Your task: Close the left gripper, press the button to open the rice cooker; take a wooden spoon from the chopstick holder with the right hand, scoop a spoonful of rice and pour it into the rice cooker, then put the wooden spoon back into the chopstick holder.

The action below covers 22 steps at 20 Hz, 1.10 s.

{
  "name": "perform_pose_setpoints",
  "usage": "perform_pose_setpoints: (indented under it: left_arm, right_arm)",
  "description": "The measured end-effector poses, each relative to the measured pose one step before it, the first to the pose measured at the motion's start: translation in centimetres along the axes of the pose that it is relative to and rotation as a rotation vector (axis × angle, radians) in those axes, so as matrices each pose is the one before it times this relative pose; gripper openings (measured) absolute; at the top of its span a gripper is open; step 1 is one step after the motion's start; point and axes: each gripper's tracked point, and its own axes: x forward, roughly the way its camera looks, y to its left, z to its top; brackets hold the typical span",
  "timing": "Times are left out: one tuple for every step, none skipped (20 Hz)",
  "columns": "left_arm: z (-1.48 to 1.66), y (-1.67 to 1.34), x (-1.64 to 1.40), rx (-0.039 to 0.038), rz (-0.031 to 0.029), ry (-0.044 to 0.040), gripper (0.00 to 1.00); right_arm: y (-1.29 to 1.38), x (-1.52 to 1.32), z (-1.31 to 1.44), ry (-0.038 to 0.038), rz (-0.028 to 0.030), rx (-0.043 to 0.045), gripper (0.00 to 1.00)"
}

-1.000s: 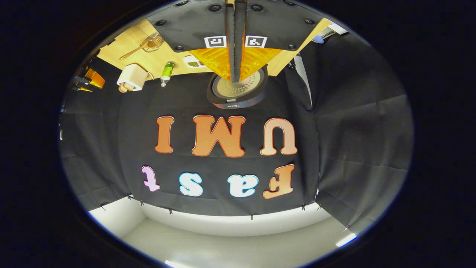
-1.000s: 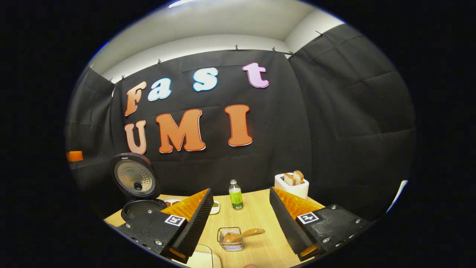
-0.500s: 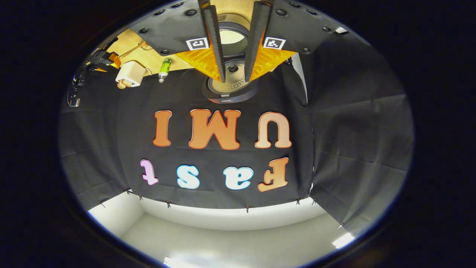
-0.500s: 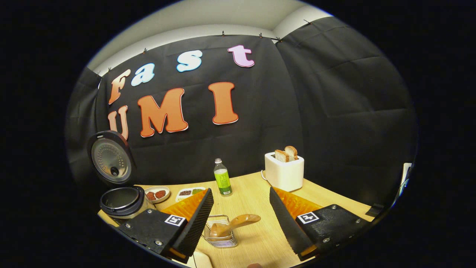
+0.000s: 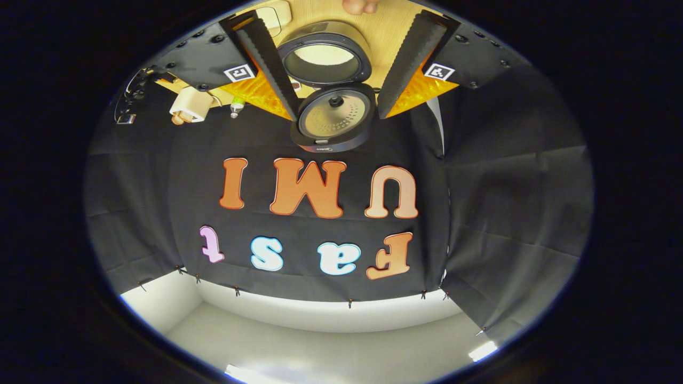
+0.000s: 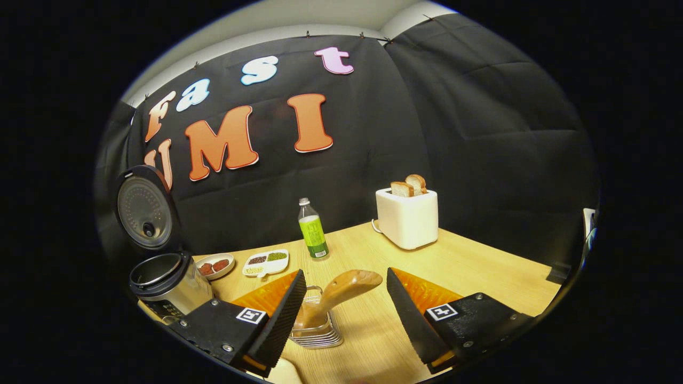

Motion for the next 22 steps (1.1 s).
perform_pose_setpoints:
  left_arm:
    - [0.140, 0.010, -0.039, 0.00204, -0.00330, -0.00238, 0.97]
    - [-0.213, 0.162, -0.047, 0.00816, 0.00454, -0.00084, 0.97]
    - [0.043, 0.361, 0.019, -0.00491, 0.00741, -0.00244, 0.97]
    - [0.101, -0.051, 0.032, -0.00651, -0.00382, -0.00464, 0.99]
    - [0.085, 0.013, 0.013, -0.00591, -0.00123, -0.00429, 0.97]
    - [-0.003, 0.186, -0.060, -0.00227, 0.00195, -0.00174, 0.99]
    - [-0.044, 0.058, -0.035, 0.00014, -0.00196, -0.00099, 1.00]
    - [-0.162, -0.061, 0.102, -0.00194, -0.00395, -0.00049, 0.99]
    - [-0.080, 0.000, 0.027, -0.00389, -0.00560, 0.00024, 0.99]
    - [-0.129, -0.080, 0.120, -0.00633, -0.00563, -0.00084, 1.00]
    - [-0.057, 0.112, 0.042, -0.00693, -0.00219, 0.00119, 0.99]
    - [-0.249, 0.071, 0.055, -0.00527, 0.00018, 0.00253, 0.97]
    - [-0.108, 0.185, 0.104, -0.00322, -0.00025, 0.00072, 0.97]
    - [0.045, 0.221, 0.060, -0.00195, 0.00223, 0.00145, 1.00]
    - [-0.017, 0.192, 0.074, -0.00135, 0.00479, 0.00025, 0.99]
    - [-0.148, 0.129, 0.097, -0.00214, 0.00290, 0.00044, 0.99]
    - [0.003, 0.039, 0.086, -0.00387, -0.00025, 0.00065, 0.97]
    - [-0.095, -0.028, -0.064, -0.00320, -0.00218, 0.00224, 0.99]
    - [0.051, 0.060, 0.011, -0.00106, -0.00053, 0.00063, 0.99]
    - [-0.165, 0.209, 0.074, 0.00229, 0.00240, 0.00111, 1.00]
    - [-0.018, 0.169, 0.019, 0.00228, 0.00482, 0.00153, 0.99]
    - [-0.182, 0.063, 0.008, 0.00176, 0.00160, 0.00210, 1.00]
  right_arm:
    - [0.292, 0.047, -0.422, 0.00866, 0.00452, 0.00593, 0.94]
    - [0.173, -0.004, -0.289, 0.00690, 0.00379, 0.00971, 0.94]
    - [0.080, 0.085, -0.233, 0.00763, 0.00481, 0.00752, 0.93]
    - [0.161, 0.174, -0.333, 0.00899, 0.00718, 0.00415, 0.92]
    - [0.272, 0.282, -0.444, 0.00980, 0.00728, 0.00064, 0.89]
    - [0.150, 0.280, -0.470, 0.00726, 0.00456, -0.00519, 0.81]
    - [-0.085, 0.050, -0.437, 0.00608, -0.00130, -0.00652, 0.75]
    - [0.103, 0.045, -0.161, 0.00740, 0.00608, -0.00147, 0.63]
    - [0.403, -0.033, -0.214, 0.01038, 0.01358, 0.01132, 0.57]
    - [0.161, 0.124, 0.010, -0.00088, 0.00333, 0.02347, 0.51]
    - [0.137, 0.055, 0.231, -0.00832, 0.01120, 0.02462, 0.49]
    - [-0.129, 0.113, 0.348, -0.01534, -0.00432, 0.03041, 0.46]
    - [-0.523, 0.446, 0.017, -0.00163, -0.01341, 0.02394, 0.41]
    - [0.307, -0.289, -0.106, 0.01246, 0.00970, 0.03007, 0.30]
    - [0.313, 0.373, -0.273, 0.01413, 0.01162, 0.02346, 0.26]
    - [0.640, 0.184, 0.127, 0.00543, 0.02745, 0.01148, 0.21]
    - [0.287, -0.079, 0.026, 0.00600, 0.01039, -0.00302, 0.19]
    - [0.125, 0.014, 0.177, -0.00350, 0.00275, -0.01040, 0.14]
    - [0.287, 0.154, 0.186, -0.00448, 0.00107, -0.02162, 0.12]
    - [0.267, 0.248, -0.038, 0.00083, -0.00063, -0.02300, 0.09]
    - [0.186, -0.002, 0.136, -0.00057, -0.00392, -0.01536, 0.07]
    - [0.109, 0.127, 0.074, 0.00460, -0.00316, -0.01333, 0.03]
